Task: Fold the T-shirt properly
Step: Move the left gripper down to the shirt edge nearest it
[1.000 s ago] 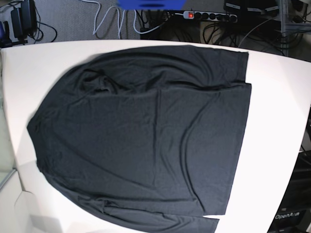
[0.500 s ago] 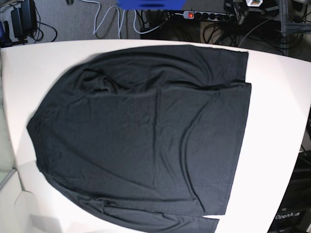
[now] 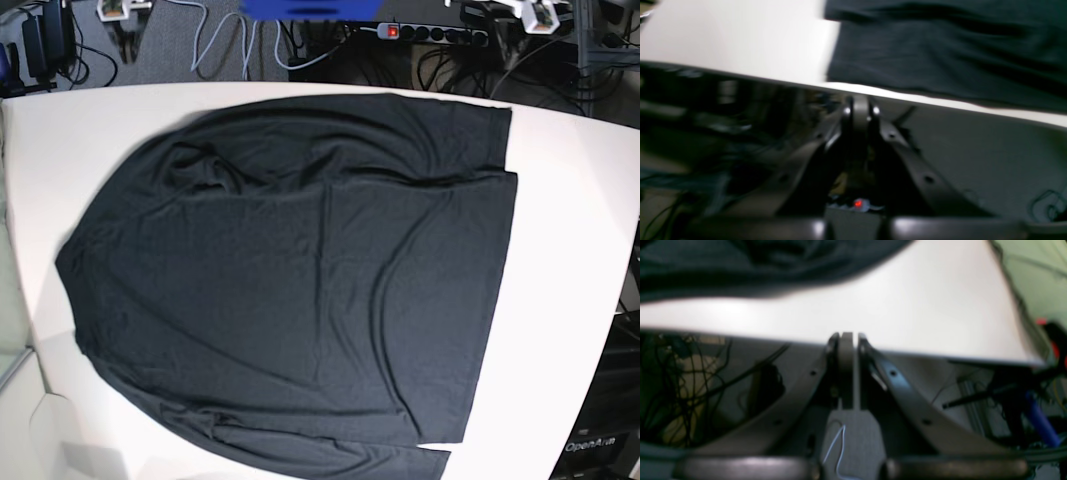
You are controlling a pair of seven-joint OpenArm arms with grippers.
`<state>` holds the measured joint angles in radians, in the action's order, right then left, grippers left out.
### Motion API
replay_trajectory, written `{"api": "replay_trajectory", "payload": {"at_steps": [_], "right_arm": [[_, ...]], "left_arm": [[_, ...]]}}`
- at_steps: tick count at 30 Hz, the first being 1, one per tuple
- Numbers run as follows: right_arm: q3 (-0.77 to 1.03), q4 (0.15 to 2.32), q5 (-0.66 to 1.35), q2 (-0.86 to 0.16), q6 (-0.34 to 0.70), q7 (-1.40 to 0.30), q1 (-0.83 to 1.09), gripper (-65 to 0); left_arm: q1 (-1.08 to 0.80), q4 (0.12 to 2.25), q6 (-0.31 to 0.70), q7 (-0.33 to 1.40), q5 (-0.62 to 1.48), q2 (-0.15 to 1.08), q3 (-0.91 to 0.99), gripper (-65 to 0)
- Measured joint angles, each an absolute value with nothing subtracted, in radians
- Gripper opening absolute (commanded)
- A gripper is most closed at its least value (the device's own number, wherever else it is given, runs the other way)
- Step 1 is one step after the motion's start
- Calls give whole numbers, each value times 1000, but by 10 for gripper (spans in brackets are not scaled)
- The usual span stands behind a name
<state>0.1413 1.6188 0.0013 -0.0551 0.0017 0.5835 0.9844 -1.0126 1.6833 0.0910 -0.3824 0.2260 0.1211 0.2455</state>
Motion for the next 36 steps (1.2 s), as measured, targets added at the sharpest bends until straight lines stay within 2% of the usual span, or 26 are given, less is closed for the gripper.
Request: {"api": "replay_trajectory", "payload": {"at_steps": [4,9,11,14,16,21,27,36], "right_arm": [[141,1670,1,-55,2,509,978,-648],[141,1671,1,-53,2,497,960,-649],[141,1670,1,-55,2,497,959,-648],[141,1668,1,-55,2,494,959,-648],[139,1668,1,-54,2,494,959,-648],[139,1668,1,-55,2,493,950,-648],[139,1644,2,-55,2,492,942,-648],[139,1642,1,-55,2,494,943,-648]], "left_arm": [[-990,1738,101,-336,226,93,289,-650],[-988,1774,102,-319,224,33,329,-645],[-968,1775,105,-311,212,33,329,-589],[-952,1773,106,-318,215,38,329,-446],[-953,1770,105,-318,219,38,329,-373],[-938,1769,105,-298,222,39,326,-365],[-820,1768,101,-24,223,73,329,-365],[-753,1746,102,81,222,68,331,-365]]}}
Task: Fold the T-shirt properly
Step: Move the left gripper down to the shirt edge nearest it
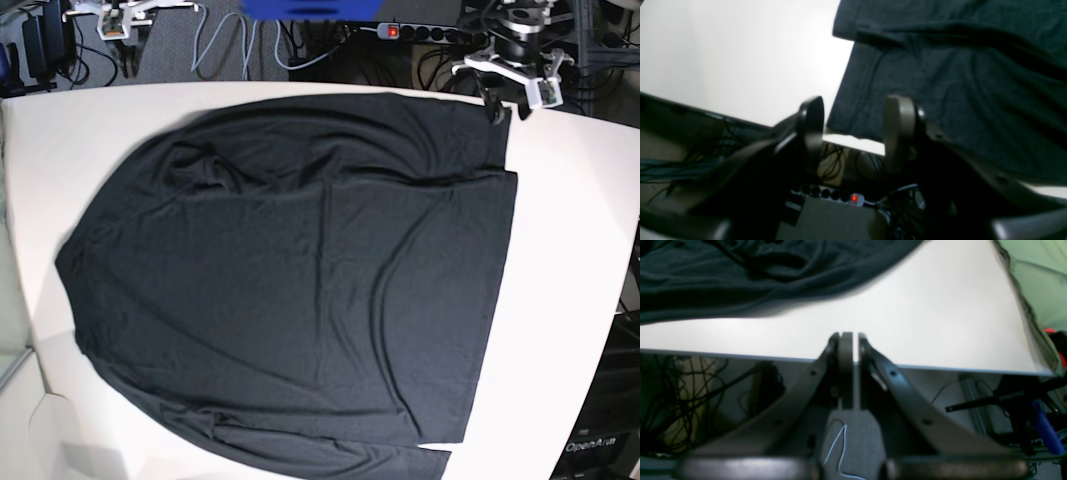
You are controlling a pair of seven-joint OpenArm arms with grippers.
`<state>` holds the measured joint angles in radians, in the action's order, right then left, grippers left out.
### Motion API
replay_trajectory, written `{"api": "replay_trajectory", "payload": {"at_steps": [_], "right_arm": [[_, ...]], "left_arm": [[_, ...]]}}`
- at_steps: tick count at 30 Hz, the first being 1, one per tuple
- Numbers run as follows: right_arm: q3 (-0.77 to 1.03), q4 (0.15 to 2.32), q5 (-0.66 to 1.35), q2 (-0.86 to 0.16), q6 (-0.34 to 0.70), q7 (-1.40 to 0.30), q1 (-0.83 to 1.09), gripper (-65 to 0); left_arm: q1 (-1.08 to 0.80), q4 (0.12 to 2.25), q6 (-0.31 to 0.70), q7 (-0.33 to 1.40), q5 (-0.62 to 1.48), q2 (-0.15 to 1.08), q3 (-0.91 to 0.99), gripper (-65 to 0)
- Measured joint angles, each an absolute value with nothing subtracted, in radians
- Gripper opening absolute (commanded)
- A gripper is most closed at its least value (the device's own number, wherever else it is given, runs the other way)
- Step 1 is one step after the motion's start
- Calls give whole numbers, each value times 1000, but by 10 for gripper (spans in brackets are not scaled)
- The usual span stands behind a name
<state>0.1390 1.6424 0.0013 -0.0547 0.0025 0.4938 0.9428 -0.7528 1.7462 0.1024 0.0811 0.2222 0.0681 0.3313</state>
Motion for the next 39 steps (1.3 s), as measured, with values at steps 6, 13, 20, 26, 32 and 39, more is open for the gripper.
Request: {"api": "replay_trajectory", "payload": {"at_steps": [6,13,20,26,32,39], "right_arm": [[139,1643,1,-55,2,493,942,-648],[139,1636,1,-54,2,455,926,-649],[139,1629,1,-53,2,444,913,-650],[139,1629,1,-53,2,445,915,-649],[139,1629,1,-53,2,445,913,-648],[142,1629,1,-53,3,444,915,-648]], "left_arm": [[-748,1746,105,97,223,66,331,-365],[-748,1730,103,102,226,10,440,-362],[-721,1679,109,96,226,10,442,-362],[-703,1673,106,101,226,10,442,-362],[-685,1671,105,107,224,10,443,-362],[-620,1608,109,176,222,32,442,-364]]}}
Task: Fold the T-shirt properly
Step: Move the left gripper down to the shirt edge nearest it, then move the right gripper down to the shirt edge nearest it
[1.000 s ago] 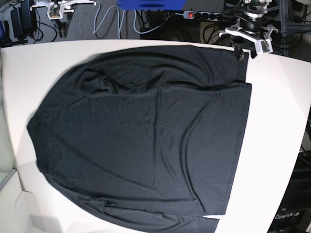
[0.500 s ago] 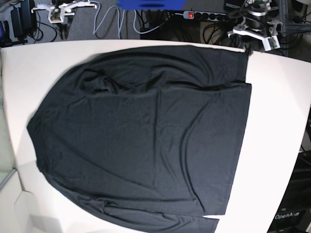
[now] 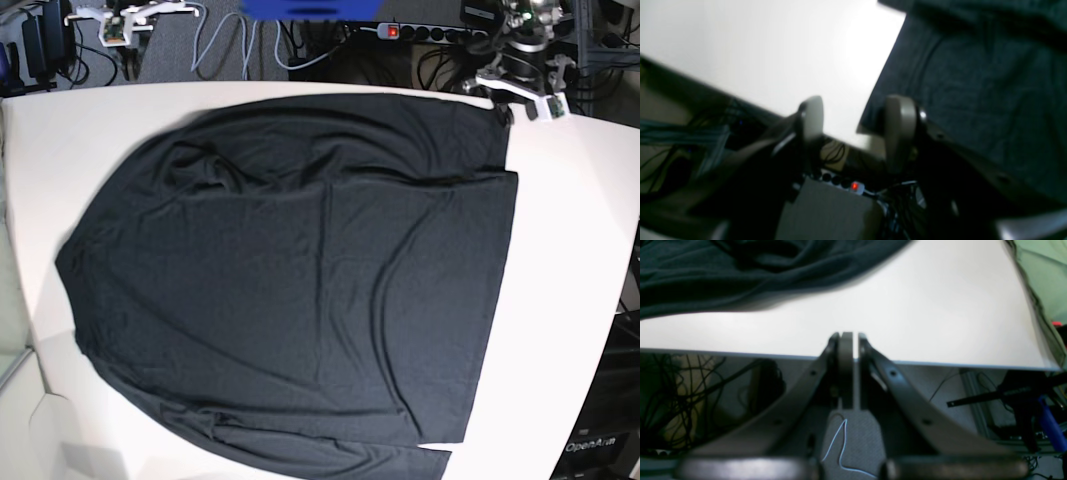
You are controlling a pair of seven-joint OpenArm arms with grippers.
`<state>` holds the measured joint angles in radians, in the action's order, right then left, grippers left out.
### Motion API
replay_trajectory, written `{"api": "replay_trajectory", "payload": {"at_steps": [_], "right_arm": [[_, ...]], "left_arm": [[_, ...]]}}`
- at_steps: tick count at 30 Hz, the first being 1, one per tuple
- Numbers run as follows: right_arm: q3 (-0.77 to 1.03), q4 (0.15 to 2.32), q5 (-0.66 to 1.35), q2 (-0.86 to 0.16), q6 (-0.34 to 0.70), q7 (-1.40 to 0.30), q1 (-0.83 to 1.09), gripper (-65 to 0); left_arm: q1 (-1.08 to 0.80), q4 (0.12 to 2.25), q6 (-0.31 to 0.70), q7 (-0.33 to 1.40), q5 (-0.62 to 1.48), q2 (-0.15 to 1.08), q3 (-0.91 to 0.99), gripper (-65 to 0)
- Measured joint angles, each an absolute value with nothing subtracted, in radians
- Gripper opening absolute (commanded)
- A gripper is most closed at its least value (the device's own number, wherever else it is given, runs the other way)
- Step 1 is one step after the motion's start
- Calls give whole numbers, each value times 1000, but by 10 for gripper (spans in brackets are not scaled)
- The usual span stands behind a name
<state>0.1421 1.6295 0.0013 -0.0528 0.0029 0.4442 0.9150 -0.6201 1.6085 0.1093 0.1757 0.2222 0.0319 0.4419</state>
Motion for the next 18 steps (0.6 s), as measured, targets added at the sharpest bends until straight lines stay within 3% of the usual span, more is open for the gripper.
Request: {"api": "replay_trajectory", "payload": {"at_steps": [18], "right_arm": [[143,1629,1,-53,2,445,913,-648]], "left_arm": [[-617,1600,108,165,223,36,438,-367]]}}
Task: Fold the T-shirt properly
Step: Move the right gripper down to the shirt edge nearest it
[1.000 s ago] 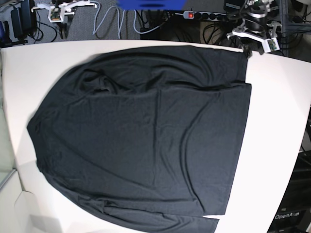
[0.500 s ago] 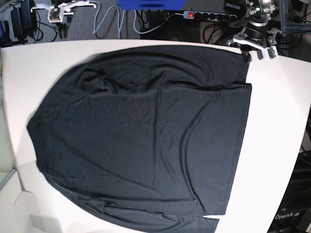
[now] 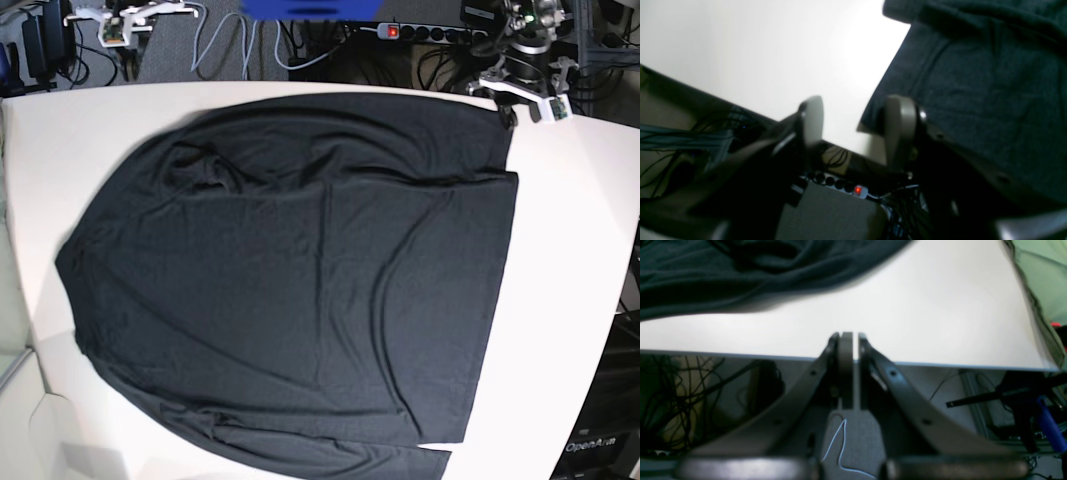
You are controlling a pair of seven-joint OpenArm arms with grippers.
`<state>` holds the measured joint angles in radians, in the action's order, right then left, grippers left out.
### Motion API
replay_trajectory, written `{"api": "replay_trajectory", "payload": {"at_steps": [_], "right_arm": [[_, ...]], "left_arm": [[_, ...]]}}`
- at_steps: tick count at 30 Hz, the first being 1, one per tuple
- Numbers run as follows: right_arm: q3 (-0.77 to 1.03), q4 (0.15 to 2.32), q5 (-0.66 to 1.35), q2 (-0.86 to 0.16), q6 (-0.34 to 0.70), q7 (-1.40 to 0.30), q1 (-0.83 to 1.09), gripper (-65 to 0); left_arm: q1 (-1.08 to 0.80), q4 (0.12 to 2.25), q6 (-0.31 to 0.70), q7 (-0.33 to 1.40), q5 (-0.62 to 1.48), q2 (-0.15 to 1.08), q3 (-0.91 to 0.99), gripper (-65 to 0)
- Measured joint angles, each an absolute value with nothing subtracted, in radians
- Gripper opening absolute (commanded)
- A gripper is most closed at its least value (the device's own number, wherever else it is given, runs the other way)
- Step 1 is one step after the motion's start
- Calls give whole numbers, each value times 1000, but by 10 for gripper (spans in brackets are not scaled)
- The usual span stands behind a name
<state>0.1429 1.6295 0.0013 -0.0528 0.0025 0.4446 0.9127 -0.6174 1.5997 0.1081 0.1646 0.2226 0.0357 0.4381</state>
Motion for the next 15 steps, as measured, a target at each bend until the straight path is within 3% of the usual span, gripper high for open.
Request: {"api": "replay_trajectory", "payload": {"at_steps": [12,15], "right_arm": [[143,1629,1,-53,2,445,912,-648],[143,1629,1,-53,2,444,913,-648]], "left_arm": [[-603,1600,106,155,222,36,385,-368],[-603,1600,105,156,221,36,385,-434]]}}
